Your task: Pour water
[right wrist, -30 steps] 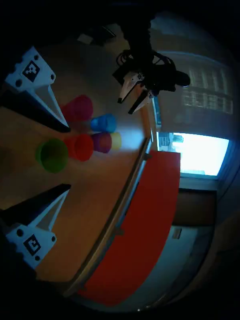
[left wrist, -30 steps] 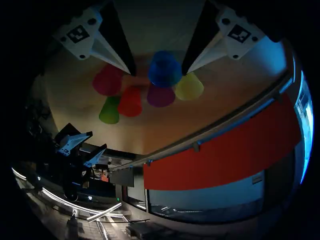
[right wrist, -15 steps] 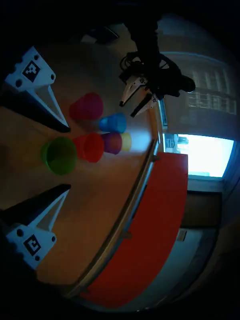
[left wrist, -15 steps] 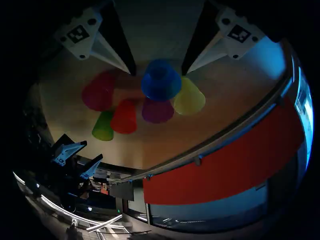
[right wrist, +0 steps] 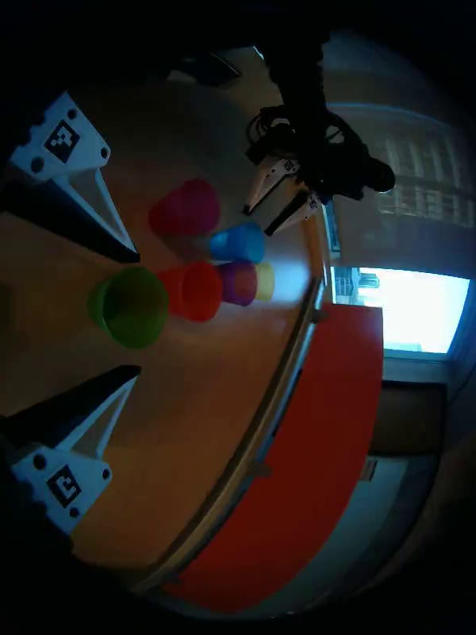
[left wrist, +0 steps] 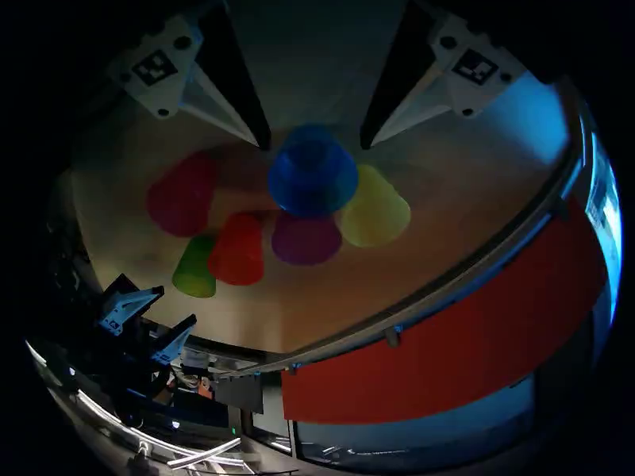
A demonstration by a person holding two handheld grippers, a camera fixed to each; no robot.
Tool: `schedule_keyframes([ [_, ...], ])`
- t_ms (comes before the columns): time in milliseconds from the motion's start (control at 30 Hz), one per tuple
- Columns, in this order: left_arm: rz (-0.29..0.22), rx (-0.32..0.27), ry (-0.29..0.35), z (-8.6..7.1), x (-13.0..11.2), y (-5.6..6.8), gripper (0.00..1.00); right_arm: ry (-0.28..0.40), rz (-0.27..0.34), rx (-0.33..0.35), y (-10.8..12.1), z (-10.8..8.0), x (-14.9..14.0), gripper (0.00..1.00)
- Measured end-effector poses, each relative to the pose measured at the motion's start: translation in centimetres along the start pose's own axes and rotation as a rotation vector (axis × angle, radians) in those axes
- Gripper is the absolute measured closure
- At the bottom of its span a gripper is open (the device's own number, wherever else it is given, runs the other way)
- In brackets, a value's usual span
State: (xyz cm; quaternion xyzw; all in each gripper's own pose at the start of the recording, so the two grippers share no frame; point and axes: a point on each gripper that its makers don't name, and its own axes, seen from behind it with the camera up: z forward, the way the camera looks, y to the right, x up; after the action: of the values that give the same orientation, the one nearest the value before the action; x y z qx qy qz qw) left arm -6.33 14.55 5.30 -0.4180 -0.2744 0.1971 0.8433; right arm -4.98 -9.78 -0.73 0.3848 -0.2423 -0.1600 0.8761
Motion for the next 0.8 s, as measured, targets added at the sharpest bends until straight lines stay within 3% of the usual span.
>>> schedule_keyframes([
  [800,0.017,-0.022,-0.059,2.7,-0.5,-0.1,0.17,-0.033,0.012,0.017,0.2,1.0,-2.0,0.01],
])
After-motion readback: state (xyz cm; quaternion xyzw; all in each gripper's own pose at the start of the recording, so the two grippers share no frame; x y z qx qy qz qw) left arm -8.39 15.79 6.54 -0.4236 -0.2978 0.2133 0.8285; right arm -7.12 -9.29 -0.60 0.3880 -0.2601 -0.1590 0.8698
